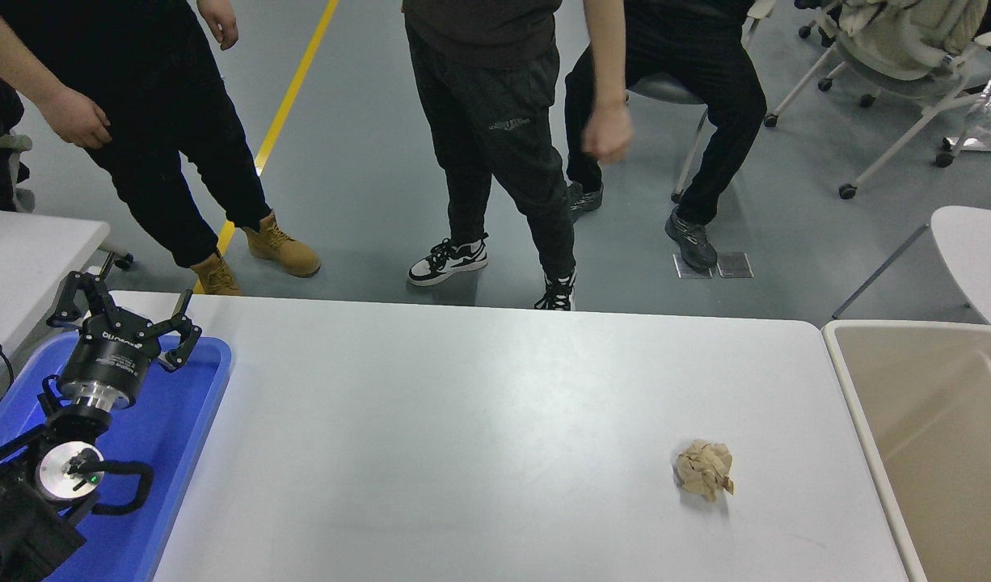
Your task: Clean the table surface
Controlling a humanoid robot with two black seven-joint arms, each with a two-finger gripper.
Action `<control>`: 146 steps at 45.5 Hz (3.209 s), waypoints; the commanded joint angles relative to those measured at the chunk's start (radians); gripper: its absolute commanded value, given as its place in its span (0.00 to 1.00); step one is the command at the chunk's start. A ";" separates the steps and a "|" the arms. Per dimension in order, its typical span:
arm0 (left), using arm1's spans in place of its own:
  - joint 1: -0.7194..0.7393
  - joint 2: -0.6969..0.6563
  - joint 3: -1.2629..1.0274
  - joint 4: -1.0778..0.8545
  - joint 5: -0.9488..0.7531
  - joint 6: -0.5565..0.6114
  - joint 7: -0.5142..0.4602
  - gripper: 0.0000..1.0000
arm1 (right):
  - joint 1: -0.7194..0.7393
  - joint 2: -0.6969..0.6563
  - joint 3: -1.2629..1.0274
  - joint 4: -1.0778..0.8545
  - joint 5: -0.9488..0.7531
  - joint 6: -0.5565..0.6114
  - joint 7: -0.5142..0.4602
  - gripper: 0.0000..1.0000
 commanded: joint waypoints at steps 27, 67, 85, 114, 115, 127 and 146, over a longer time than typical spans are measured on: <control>0.000 0.000 0.000 0.000 0.000 0.000 0.000 1.00 | -0.211 0.204 0.015 -0.080 0.080 -0.215 -0.413 0.00; 0.000 0.000 0.000 0.000 0.000 0.000 0.000 1.00 | -0.512 0.403 0.005 -0.070 0.157 -0.304 -0.424 0.00; 0.000 0.000 0.000 0.000 0.000 0.000 0.000 1.00 | -0.515 0.405 0.003 -0.069 0.155 -0.304 -0.422 0.00; 0.000 0.000 0.000 0.000 0.000 0.000 0.000 1.00 | -0.500 0.397 0.017 -0.068 0.157 -0.380 -0.419 0.55; 0.000 0.000 0.000 0.000 0.000 0.000 0.000 1.00 | -0.498 0.396 0.017 -0.068 0.157 -0.381 -0.419 0.59; 0.000 0.000 0.000 0.000 0.000 0.000 0.000 1.00 | -0.451 0.392 0.029 -0.063 0.157 -0.380 -0.419 0.96; 0.000 0.000 0.000 0.000 0.000 0.000 0.000 1.00 | -0.294 0.310 0.274 0.047 0.174 -0.378 -0.415 0.97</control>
